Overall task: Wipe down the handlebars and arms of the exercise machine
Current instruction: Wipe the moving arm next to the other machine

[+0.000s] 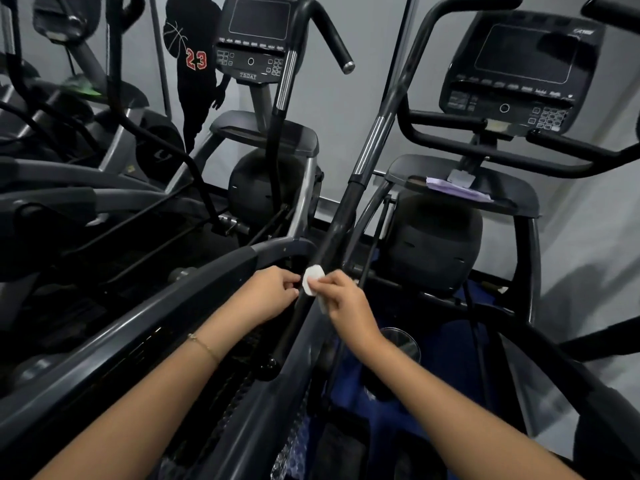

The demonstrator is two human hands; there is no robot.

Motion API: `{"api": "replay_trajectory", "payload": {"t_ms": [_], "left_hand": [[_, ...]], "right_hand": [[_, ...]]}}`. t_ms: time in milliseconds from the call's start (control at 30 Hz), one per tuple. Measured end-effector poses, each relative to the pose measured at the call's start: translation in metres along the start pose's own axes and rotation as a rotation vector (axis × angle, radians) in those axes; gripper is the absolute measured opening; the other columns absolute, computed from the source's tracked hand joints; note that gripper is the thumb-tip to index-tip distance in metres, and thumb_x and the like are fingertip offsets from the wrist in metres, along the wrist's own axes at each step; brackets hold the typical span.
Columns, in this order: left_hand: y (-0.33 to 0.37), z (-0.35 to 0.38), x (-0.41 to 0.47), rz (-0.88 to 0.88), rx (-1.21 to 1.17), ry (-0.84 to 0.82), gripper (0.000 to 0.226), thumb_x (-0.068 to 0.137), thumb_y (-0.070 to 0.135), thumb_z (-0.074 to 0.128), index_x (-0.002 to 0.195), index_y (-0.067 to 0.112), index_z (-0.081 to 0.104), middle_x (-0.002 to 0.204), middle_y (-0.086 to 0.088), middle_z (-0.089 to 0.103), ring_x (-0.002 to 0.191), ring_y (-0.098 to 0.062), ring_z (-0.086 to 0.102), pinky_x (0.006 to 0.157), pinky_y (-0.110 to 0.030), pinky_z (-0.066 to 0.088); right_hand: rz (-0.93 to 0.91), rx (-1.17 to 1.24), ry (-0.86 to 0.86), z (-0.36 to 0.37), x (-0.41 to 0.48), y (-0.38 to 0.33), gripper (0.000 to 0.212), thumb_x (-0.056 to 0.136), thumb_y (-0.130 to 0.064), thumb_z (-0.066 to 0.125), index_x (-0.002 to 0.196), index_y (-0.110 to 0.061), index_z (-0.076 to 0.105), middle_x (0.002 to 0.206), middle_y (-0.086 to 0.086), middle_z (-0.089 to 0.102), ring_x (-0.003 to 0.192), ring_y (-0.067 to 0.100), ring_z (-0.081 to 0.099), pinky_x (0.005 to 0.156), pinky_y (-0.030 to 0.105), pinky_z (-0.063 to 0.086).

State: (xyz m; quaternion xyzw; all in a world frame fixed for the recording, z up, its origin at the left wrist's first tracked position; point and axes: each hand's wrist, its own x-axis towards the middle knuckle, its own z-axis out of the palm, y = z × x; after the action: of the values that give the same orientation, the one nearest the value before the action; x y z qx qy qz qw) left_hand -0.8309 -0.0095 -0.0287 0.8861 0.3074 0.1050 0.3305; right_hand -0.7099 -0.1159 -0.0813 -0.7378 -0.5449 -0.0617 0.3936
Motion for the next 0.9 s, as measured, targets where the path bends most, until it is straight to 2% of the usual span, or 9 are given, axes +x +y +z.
{"api": "replay_trajectory", "payload": {"t_ms": [167, 233, 333, 367, 467, 533, 600, 700, 900], "left_hand": [[0.004, 0.002, 0.010, -0.003, 0.055, -0.002, 0.040, 0.090, 0.025, 0.056, 0.130, 0.028, 0.055, 0.116, 0.005, 0.062, 0.094, -0.010, 0.057, 0.078, -0.022, 0.043], [0.005, 0.002, 0.015, 0.000, 0.053, -0.004, 0.044, 0.088, 0.030, 0.061, 0.131, 0.030, 0.053, 0.120, 0.005, 0.060, 0.101, -0.011, 0.058, 0.081, -0.022, 0.044], [0.009, 0.004, 0.022, -0.007, 0.079, -0.014, 0.048, 0.086, 0.034, 0.064, 0.132, 0.032, 0.051, 0.124, 0.005, 0.059, 0.109, -0.012, 0.057, 0.086, -0.024, 0.046], [0.010, 0.004, 0.023, -0.006, 0.105, -0.017, 0.048, 0.086, 0.035, 0.064, 0.132, 0.032, 0.051, 0.124, 0.006, 0.059, 0.109, -0.012, 0.057, 0.086, -0.024, 0.046], [0.010, 0.003, 0.026, -0.003, 0.145, -0.032, 0.049, 0.085, 0.036, 0.065, 0.132, 0.032, 0.053, 0.124, 0.007, 0.060, 0.107, -0.012, 0.059, 0.084, -0.023, 0.046], [0.009, 0.002, 0.028, -0.003, 0.153, -0.052, 0.050, 0.084, 0.037, 0.066, 0.131, 0.033, 0.053, 0.122, 0.008, 0.061, 0.102, -0.013, 0.061, 0.080, -0.023, 0.046], [0.009, 0.001, 0.030, -0.006, 0.152, -0.065, 0.049, 0.084, 0.038, 0.066, 0.131, 0.034, 0.053, 0.122, 0.008, 0.060, 0.098, -0.015, 0.063, 0.072, -0.021, 0.044], [0.009, 0.000, 0.032, 0.006, 0.173, -0.070, 0.050, 0.084, 0.039, 0.066, 0.131, 0.033, 0.053, 0.126, 0.010, 0.057, 0.097, -0.018, 0.064, 0.067, -0.019, 0.041], [0.007, 0.003, 0.034, 0.053, 0.232, -0.064, 0.052, 0.085, 0.040, 0.063, 0.134, 0.032, 0.049, 0.132, 0.009, 0.051, 0.119, -0.010, 0.052, 0.092, -0.021, 0.041]], "right_hand": [[-0.072, -0.008, -0.007, 0.001, 0.007, 0.015, 0.028, 0.083, 0.002, 0.058, 0.106, -0.009, 0.070, 0.094, 0.005, 0.060, 0.088, 0.017, 0.057, 0.081, 0.010, 0.038], [-0.021, -0.045, -0.029, 0.000, 0.034, 0.028, 0.024, 0.084, 0.001, 0.060, 0.102, -0.010, 0.071, 0.093, 0.008, 0.059, 0.088, 0.015, 0.053, 0.082, 0.011, 0.035], [0.107, -0.087, -0.015, -0.009, 0.073, 0.046, 0.020, 0.085, -0.010, 0.062, 0.073, -0.025, 0.068, 0.076, 0.000, 0.051, 0.071, 0.010, 0.047, 0.069, 0.021, 0.033], [0.124, -0.121, -0.037, -0.010, 0.085, 0.054, 0.019, 0.087, -0.013, 0.059, 0.074, -0.025, 0.066, 0.077, -0.002, 0.049, 0.072, 0.013, 0.047, 0.067, 0.022, 0.031], [0.099, -0.233, -0.150, -0.014, 0.112, 0.067, 0.026, 0.093, -0.006, 0.045, 0.109, -0.005, 0.065, 0.105, 0.011, 0.052, 0.100, 0.025, 0.048, 0.073, 0.017, 0.027], [0.055, -0.301, -0.169, -0.016, 0.119, 0.072, 0.029, 0.093, -0.006, 0.042, 0.114, -0.004, 0.062, 0.117, 0.016, 0.051, 0.106, 0.027, 0.046, 0.072, 0.015, 0.026], [0.041, -0.317, -0.135, -0.013, 0.112, 0.069, 0.029, 0.093, -0.006, 0.043, 0.113, -0.005, 0.063, 0.114, 0.016, 0.053, 0.103, 0.027, 0.047, 0.072, 0.015, 0.026], [-0.071, -0.306, 0.002, -0.003, 0.079, 0.061, 0.029, 0.085, -0.007, 0.046, 0.103, -0.007, 0.069, 0.090, 0.010, 0.060, 0.085, 0.019, 0.052, 0.069, 0.014, 0.033], [-0.220, -0.192, 0.072, 0.005, 0.040, 0.058, 0.037, 0.076, 0.002, 0.059, 0.111, -0.010, 0.065, 0.089, 0.003, 0.060, 0.082, 0.007, 0.046, 0.065, 0.019, 0.045]]}}
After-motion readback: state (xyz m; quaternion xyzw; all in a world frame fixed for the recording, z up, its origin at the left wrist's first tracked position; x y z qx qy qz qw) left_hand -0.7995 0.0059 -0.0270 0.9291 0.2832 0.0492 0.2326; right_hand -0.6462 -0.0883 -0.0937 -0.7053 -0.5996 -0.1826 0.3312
